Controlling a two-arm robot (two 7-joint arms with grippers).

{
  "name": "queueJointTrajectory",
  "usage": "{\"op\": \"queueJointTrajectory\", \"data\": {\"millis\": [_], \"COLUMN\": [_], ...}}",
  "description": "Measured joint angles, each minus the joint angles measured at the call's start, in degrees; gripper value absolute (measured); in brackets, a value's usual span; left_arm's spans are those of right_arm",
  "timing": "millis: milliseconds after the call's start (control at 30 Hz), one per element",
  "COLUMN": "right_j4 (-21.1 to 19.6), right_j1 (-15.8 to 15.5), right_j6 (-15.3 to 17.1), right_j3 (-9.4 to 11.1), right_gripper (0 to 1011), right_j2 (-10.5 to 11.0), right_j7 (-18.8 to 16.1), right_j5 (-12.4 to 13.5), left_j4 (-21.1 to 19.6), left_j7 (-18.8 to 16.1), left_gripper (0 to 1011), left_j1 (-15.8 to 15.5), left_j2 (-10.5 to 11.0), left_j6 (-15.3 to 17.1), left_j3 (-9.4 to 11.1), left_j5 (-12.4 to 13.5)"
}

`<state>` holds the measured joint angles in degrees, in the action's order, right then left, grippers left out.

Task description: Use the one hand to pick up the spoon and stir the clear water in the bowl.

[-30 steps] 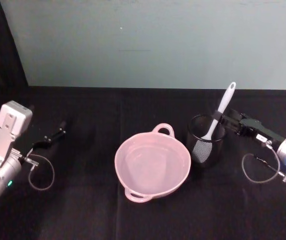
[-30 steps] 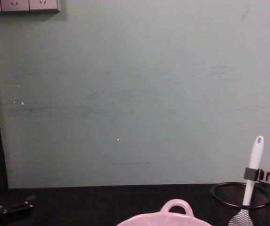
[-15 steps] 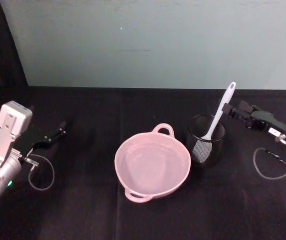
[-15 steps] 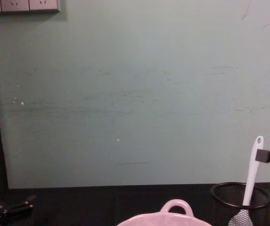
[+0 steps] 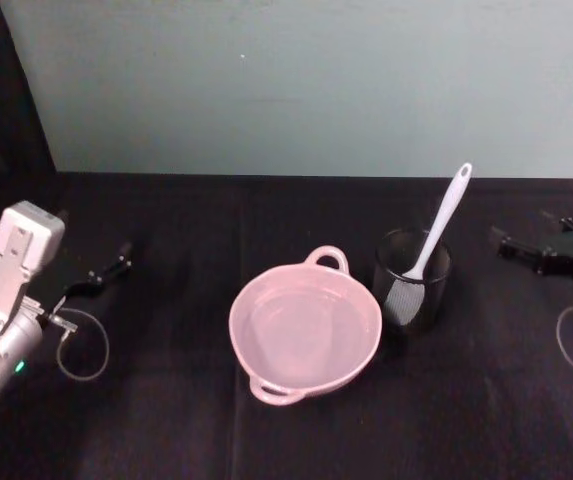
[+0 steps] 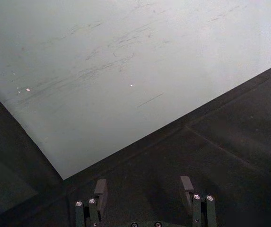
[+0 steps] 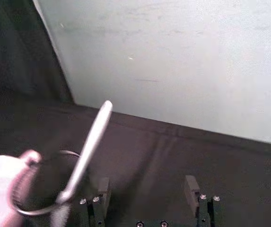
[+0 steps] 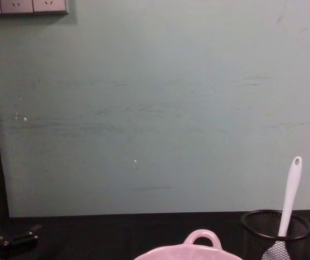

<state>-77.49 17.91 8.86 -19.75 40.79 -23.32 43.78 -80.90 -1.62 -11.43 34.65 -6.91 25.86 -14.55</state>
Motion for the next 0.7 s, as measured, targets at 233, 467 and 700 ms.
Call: {"op": "queueJointTrajectory", "data": {"millis": [233,467,700], "right_j4": [5.4,8.3,8.4], "right_j1": [1.3,1.8,2.0], "right_j6": [-10.7,-15.3,-14.4], "right_j3": [-3.7,-4.3,-4.8], "right_gripper": [1002,1002,1002], "right_j2": [-2.6,-4.9,-5.2], "right_j7": [3.3,2.4,2.7], "right_j5": [-12.1,-14.7,-16.7], "left_j4": [0.0,0.0,0.0], "left_j7": [0.0,0.0,0.0], "left_gripper": [1005,1005,1005], "left_j1": [0.0,0.0,0.0], "left_j2": [0.0,0.0,0.0], "left_j6": [0.0,0.0,0.0], "left_j3": [0.0,0.0,0.0], "left_j5": [0.0,0.0,0.0]}}
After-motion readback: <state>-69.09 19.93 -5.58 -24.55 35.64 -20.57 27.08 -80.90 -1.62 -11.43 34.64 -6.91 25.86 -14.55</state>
